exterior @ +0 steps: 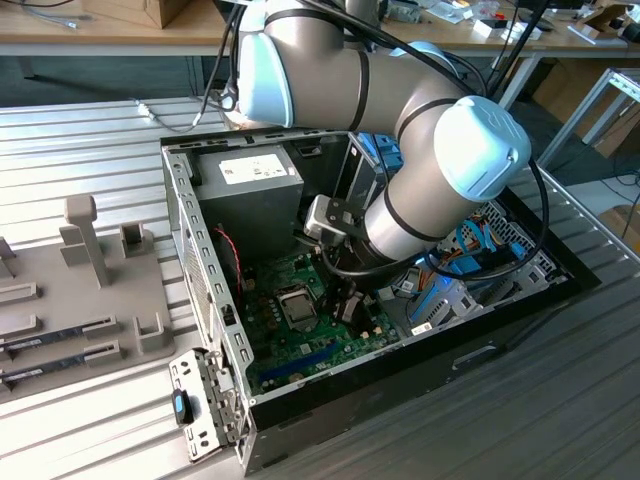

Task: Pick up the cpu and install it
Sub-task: 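Install the first cpu locking lever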

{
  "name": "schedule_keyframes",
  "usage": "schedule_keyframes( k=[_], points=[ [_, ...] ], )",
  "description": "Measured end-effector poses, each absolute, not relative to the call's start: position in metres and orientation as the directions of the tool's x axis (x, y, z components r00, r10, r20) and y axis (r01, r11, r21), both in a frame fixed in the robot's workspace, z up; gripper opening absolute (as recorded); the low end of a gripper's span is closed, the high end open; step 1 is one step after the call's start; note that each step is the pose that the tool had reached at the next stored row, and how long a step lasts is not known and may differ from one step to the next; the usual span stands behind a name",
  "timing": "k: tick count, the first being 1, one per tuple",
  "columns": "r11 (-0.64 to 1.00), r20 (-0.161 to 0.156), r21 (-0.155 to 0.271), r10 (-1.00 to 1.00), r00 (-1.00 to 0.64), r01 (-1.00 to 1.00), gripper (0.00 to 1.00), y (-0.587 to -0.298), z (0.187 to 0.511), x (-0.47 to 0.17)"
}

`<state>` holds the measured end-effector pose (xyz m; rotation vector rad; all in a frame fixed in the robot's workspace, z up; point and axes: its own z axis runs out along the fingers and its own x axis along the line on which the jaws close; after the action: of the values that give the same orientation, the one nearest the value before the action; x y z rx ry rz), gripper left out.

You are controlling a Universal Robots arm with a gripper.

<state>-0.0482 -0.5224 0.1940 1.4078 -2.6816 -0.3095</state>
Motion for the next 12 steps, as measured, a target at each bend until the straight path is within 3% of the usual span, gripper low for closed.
schedule_keyframes(
  k=[12],
  points=[
    [0.553, -0.009, 0.224, -0.823, -0.569, -0.803, 0.11, -0.5224, 0.1965, -0.0474]
  ],
)
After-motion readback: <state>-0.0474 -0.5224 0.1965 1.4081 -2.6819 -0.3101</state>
